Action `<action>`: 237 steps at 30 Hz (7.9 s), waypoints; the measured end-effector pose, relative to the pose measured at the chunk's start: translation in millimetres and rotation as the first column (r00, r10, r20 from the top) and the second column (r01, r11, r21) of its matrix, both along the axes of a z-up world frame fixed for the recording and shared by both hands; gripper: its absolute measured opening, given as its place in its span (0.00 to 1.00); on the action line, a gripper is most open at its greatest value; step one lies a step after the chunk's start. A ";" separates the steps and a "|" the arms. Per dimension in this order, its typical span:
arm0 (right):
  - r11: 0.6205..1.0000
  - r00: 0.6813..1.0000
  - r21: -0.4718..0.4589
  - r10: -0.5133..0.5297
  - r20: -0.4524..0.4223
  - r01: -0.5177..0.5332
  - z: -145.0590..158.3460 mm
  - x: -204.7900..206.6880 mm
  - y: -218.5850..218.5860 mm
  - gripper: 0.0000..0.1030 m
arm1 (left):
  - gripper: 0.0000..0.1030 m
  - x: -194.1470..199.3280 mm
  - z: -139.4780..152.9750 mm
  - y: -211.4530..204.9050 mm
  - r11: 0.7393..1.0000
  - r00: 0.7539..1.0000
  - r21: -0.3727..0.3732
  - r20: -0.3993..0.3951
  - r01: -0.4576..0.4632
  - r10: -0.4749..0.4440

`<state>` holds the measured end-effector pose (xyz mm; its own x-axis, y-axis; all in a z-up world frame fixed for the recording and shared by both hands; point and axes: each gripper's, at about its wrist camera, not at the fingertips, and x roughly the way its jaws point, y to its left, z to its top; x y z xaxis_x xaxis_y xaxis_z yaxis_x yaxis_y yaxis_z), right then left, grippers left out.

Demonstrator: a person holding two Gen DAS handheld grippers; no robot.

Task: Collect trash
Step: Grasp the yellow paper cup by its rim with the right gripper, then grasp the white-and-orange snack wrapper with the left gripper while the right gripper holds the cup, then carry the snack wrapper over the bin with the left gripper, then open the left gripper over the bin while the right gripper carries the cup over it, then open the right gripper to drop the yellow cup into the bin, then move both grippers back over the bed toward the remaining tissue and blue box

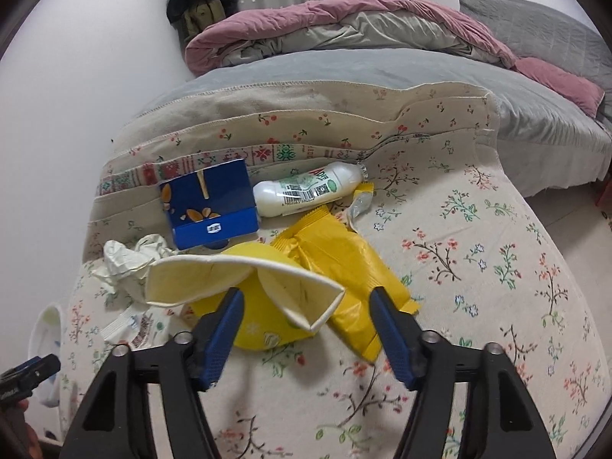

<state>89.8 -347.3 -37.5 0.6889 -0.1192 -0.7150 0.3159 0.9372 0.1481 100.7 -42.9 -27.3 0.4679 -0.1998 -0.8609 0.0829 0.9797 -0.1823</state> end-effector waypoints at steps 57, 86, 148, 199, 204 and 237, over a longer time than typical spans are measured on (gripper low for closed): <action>0.997 0.995 0.003 -0.071 0.066 0.071 21.3 -99.9 -12.4 0.25 | 0.11 -8.0 -0.7 -81.4 0.921 0.943 -0.207 0.119 0.330 -0.311; 0.998 0.996 -0.007 0.055 0.077 -0.055 29.9 -69.5 47.2 0.25 | 0.10 -26.6 26.1 0.4 0.955 0.968 -0.210 0.183 0.211 -0.174; 0.863 0.869 -0.105 0.495 -0.021 -0.494 8.8 40.0 309.7 0.26 | 0.94 -39.8 -1.0 205.6 0.919 0.925 0.103 0.046 -0.380 0.377; 0.989 0.989 -0.027 0.145 0.014 -0.144 6.9 -2.1 114.4 0.75 | 0.94 -8.8 9.6 96.7 0.982 0.984 0.080 0.056 -0.173 0.169; 0.997 0.997 -0.015 0.078 0.009 -0.078 0.9 -7.3 78.7 0.75 | 0.94 -1.8 8.7 71.5 0.990 0.992 0.065 0.048 -0.124 0.121; 0.997 0.996 -0.036 -0.065 -0.054 0.063 -23.6 16.8 -43.7 0.75 | 0.94 48.6 4.4 -87.9 0.978 0.970 -0.071 0.157 0.198 -0.185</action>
